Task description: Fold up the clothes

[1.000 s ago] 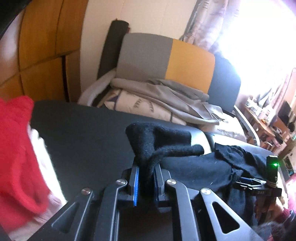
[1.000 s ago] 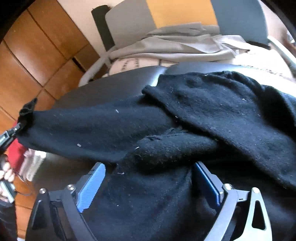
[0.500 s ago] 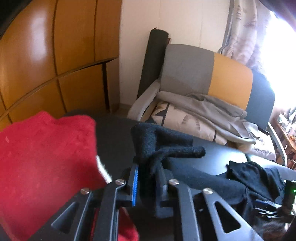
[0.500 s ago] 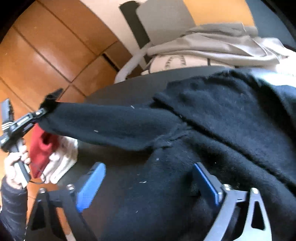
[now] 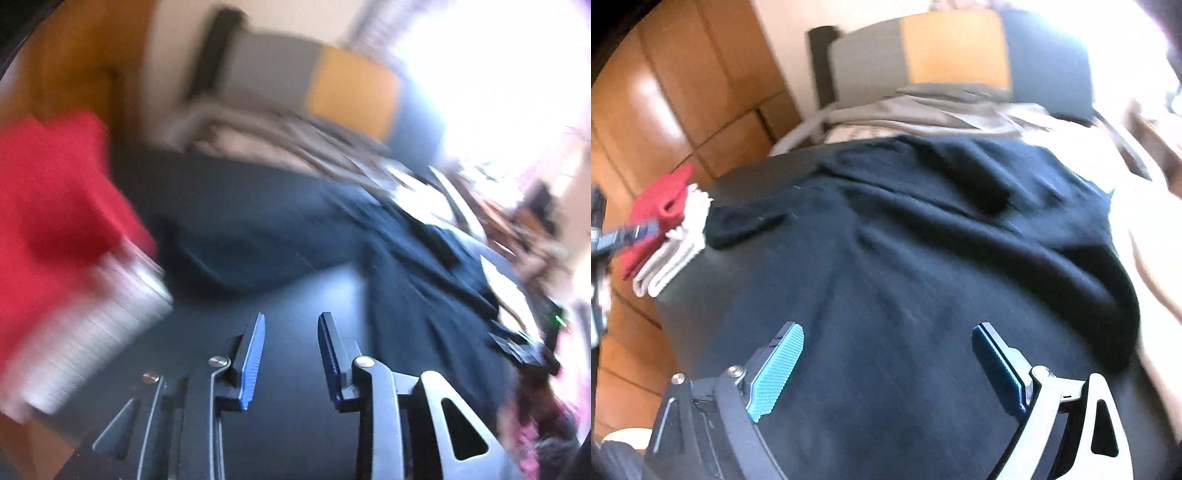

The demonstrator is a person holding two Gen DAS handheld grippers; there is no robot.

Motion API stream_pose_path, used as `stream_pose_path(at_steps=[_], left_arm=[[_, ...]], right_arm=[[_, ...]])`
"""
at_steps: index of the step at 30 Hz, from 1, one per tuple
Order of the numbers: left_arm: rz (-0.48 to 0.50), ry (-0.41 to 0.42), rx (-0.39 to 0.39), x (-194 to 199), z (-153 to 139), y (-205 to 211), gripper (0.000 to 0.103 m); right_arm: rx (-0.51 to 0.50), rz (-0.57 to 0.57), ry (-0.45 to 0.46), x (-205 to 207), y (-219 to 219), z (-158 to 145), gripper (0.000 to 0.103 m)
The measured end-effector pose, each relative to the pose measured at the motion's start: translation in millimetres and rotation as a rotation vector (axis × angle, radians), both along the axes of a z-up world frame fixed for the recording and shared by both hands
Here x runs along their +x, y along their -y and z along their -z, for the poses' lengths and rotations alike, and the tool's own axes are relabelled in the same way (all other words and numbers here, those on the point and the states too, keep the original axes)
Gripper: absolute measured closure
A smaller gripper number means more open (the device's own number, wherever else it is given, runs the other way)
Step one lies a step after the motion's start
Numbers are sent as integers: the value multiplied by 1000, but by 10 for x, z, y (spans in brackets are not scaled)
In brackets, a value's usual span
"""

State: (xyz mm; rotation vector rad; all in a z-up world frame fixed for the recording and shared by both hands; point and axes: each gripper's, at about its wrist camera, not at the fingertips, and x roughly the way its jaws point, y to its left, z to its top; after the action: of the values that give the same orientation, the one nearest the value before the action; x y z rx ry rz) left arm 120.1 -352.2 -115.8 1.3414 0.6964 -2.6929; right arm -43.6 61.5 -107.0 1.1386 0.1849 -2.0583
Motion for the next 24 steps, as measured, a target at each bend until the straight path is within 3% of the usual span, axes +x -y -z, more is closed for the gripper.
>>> stream_pose_path(at_steps=[5,8,10,12,14,15,16,24], left_arm=[[98,63,162,34,619,-802,62],[111,52,230,1,745,-1062,53],[107,56,213,-38,779,-1188,46],[113,63,135,-137,763,-1270,48],[112,78,34,-215,737,-1344,65],[103,98,-30,-222,719,-1347,88],[103,112,-64,-211,715,-1307,94],[37,177,-146,-17,646,-877,96]], right_arm=[[69,85,23,4,-461,228,9],[105,113,35,35,-635,325,9],[122,126,31,60,-718,376,9],[123,126,16,87,-770,390,8],[138,121,-2,106,-745,415,8],[151,114,-13,126,-726,426,8],[170,105,-24,146,-700,439,7],[229,33,-6,458,-628,465,1]])
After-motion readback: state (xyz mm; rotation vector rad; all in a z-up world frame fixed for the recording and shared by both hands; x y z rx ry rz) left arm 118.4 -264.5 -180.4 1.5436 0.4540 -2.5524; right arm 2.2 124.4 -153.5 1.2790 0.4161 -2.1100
